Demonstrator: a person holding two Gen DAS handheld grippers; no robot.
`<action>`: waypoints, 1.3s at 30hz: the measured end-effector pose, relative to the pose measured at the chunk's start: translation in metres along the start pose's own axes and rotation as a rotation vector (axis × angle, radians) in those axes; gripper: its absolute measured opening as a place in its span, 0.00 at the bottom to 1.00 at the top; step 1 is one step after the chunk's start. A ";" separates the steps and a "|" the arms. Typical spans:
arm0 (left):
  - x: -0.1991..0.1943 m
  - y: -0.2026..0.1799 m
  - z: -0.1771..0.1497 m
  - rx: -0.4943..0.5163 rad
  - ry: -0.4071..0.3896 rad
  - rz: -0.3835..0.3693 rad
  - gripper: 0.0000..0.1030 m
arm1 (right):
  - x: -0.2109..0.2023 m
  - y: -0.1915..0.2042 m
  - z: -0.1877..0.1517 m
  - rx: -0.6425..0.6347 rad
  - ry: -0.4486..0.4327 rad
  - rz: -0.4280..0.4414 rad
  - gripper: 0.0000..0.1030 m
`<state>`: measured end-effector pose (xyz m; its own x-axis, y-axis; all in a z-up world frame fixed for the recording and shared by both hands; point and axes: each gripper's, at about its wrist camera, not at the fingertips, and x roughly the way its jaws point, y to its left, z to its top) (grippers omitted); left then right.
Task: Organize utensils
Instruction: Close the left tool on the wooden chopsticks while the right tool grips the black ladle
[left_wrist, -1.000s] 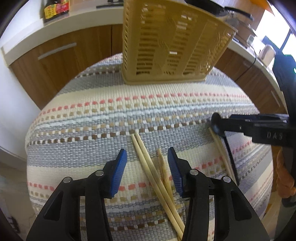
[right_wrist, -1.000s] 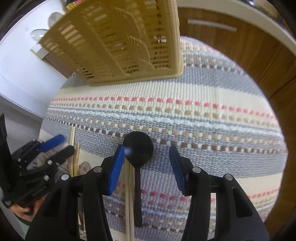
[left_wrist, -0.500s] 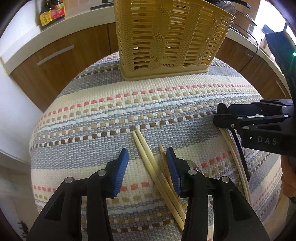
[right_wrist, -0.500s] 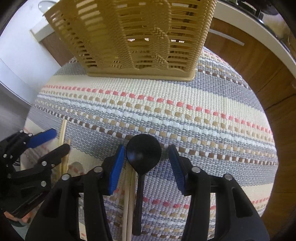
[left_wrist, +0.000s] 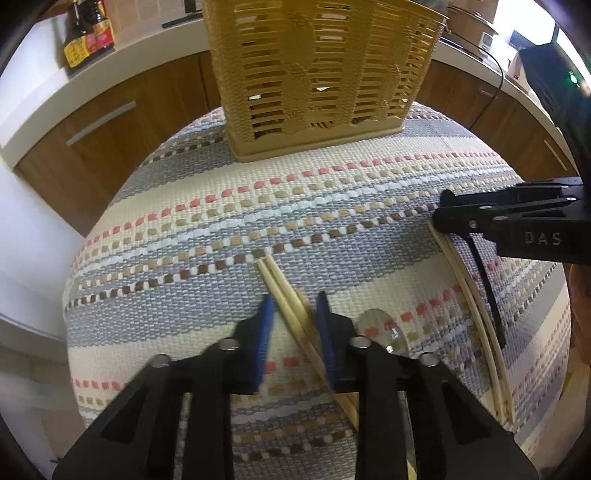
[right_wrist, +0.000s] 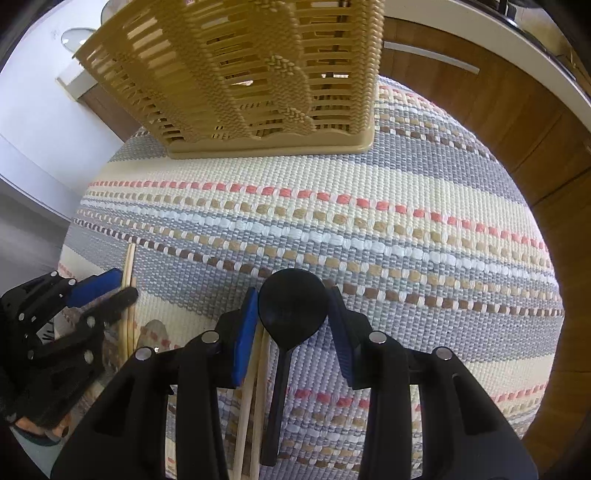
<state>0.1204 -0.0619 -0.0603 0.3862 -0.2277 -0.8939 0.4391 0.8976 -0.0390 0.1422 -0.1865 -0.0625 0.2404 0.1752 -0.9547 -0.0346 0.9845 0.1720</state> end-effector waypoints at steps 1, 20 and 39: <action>-0.001 0.001 0.000 0.005 0.002 0.000 0.15 | -0.001 -0.004 -0.001 0.003 0.001 0.010 0.34; -0.001 0.024 0.000 0.057 0.059 0.033 0.17 | -0.001 0.004 -0.004 -0.038 0.010 0.022 0.34; -0.012 0.020 -0.019 0.079 0.095 0.027 0.18 | -0.003 0.004 -0.006 -0.031 0.005 0.035 0.34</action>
<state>0.1089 -0.0341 -0.0593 0.3221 -0.1638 -0.9324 0.4936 0.8695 0.0177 0.1356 -0.1834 -0.0605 0.2335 0.2091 -0.9496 -0.0733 0.9776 0.1972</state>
